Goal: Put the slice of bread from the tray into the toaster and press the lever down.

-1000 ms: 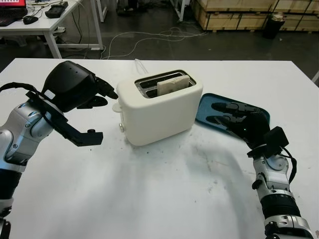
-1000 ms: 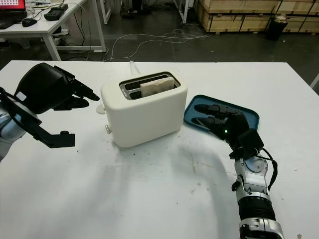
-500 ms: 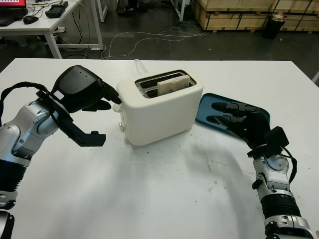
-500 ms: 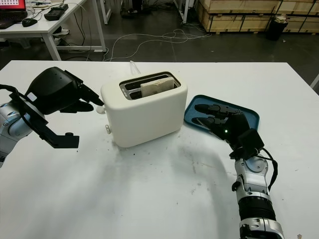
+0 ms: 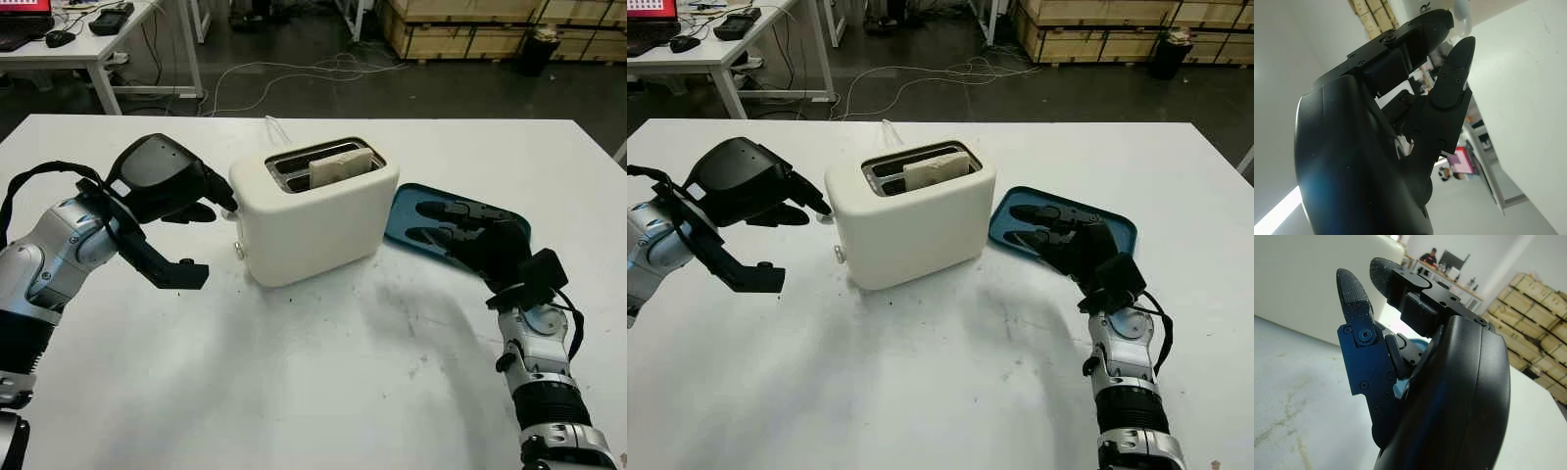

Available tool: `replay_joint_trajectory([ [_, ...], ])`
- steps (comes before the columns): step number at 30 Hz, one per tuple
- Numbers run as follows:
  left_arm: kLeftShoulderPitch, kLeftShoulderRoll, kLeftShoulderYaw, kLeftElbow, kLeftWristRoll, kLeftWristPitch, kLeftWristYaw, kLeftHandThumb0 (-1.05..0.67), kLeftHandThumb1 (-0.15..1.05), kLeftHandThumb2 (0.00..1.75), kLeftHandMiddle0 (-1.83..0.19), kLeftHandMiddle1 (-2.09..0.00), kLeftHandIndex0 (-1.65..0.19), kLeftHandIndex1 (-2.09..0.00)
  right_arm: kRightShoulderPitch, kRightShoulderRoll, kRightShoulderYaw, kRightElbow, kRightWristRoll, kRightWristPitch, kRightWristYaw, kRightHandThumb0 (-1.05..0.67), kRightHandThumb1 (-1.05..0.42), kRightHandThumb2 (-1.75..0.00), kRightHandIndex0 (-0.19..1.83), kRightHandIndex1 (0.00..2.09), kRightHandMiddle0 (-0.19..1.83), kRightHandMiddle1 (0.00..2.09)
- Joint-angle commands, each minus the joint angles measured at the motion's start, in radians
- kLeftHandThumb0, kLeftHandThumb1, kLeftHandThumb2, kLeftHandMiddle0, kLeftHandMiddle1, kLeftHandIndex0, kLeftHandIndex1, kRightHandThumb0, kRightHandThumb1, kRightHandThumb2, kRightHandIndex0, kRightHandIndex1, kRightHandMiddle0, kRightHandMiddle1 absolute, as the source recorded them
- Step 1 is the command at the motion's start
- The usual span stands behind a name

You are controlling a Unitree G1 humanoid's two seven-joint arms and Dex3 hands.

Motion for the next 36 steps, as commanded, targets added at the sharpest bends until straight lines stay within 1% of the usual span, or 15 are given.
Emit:
replay_joint_trajectory([
  [1,-0.017,-0.005,-0.015,0.01,0.006,-0.008,-0.007,-0.34,0.79,0.0,-1.07,-1.35,-1.21,0.0,-0.001,-0.008,-0.002,-0.014,-0.012,-0.003,-0.011,-0.53,-0.83,0.0,1.16,0.0,1.07,0.0],
  [7,-0.023,-0.001,-0.029,0.03,0.023,-0.033,0.025,-0.33,0.76,0.0,-1.07,-1.38,-1.23,-0.01,-0.001,-0.007,-0.003,-0.013,-0.009,-0.007,-0.008,-0.53,-0.83,0.0,1.16,0.0,1.07,0.0],
  [14,-0.025,-0.002,-0.037,0.032,0.019,-0.029,0.009,-0.31,0.77,0.0,-1.06,-1.35,-1.22,0.0,-0.003,-0.007,-0.005,-0.006,-0.001,-0.009,0.002,-0.52,-0.83,0.0,1.16,0.0,1.08,0.0],
  [17,-0.021,-0.006,-0.043,0.031,0.027,-0.018,0.008,-0.31,0.77,0.0,-1.06,-1.34,-1.21,0.0,0.0,-0.009,-0.005,-0.017,-0.004,0.0,-0.002,-0.53,-0.83,0.0,1.17,0.0,1.08,0.0],
  [20,-0.011,-0.024,-0.047,0.035,0.003,0.003,-0.017,-0.28,0.78,0.01,-1.04,-1.36,-1.2,0.0,0.002,-0.011,-0.004,-0.02,-0.01,0.003,-0.007,-0.55,-0.83,0.0,1.16,0.0,1.08,0.0],
  [23,0.013,-0.092,-0.074,0.081,0.006,0.042,0.006,-0.23,0.79,0.0,-0.96,-1.45,-1.17,0.0,0.004,-0.014,-0.003,-0.018,-0.012,0.005,-0.006,-0.55,-0.83,0.0,1.16,0.0,1.09,0.0],
  [25,0.024,-0.178,-0.126,0.176,0.046,0.081,0.075,-0.2,0.83,0.01,-0.88,-1.57,-1.15,0.0,0.006,-0.015,-0.003,-0.019,-0.009,0.007,-0.001,-0.54,-0.83,0.0,1.16,0.0,1.09,0.0],
  [26,0.029,-0.225,-0.155,0.233,0.067,0.105,0.117,-0.2,0.85,0.01,-0.85,-1.5,-1.14,0.0,0.008,-0.016,-0.003,-0.022,-0.007,0.011,0.001,-0.54,-0.83,0.0,1.16,0.0,1.09,0.0],
  [27,0.033,-0.28,-0.188,0.302,0.087,0.127,0.167,-0.2,0.87,0.01,-0.87,-1.31,-1.13,0.0,0.01,-0.017,-0.006,-0.022,-0.001,0.013,0.005,-0.54,-0.83,0.0,1.16,0.0,1.09,0.0],
  [28,0.035,-0.324,-0.216,0.359,0.098,0.149,0.195,-0.2,0.89,0.01,-0.86,-1.29,-1.1,0.0,0.01,-0.017,-0.009,-0.021,0.006,0.017,0.011,-0.55,-0.83,0.0,1.16,0.0,1.1,0.01],
  [30,0.047,-0.402,-0.265,0.43,0.091,0.188,0.193,-0.22,0.91,0.08,-0.8,-1.18,-1.05,0.0,0.012,-0.021,-0.015,-0.022,0.014,0.02,0.018,-0.55,-0.82,0.0,1.17,0.01,1.11,0.01],
  [32,0.06,-0.436,-0.297,0.453,0.077,0.187,0.183,-0.2,0.92,0.07,-0.79,-1.36,-1.09,-0.03,0.014,-0.028,-0.018,-0.024,0.007,0.014,0.014,-0.54,-0.82,0.0,1.16,0.0,1.1,0.0],
  [33,0.066,-0.442,-0.308,0.457,0.074,0.184,0.18,-0.21,0.92,0.08,-0.79,-1.35,-1.1,-0.03,0.018,-0.032,-0.017,-0.031,0.002,0.018,0.009,-0.54,-0.83,0.0,1.16,0.0,1.09,0.0],
  [34,0.069,-0.444,-0.316,0.46,0.074,0.185,0.18,-0.21,0.92,0.08,-0.83,-1.19,-1.11,-0.03,0.021,-0.035,-0.017,-0.038,-0.001,0.024,0.006,-0.54,-0.83,0.0,1.15,0.0,1.08,0.0],
  [36,0.069,-0.438,-0.326,0.46,0.08,0.192,0.183,-0.19,0.92,0.07,-0.82,-1.29,-1.09,-0.01,0.023,-0.033,-0.017,-0.043,0.005,0.033,0.009,-0.53,-0.83,0.0,1.16,0.0,1.09,0.0],
])
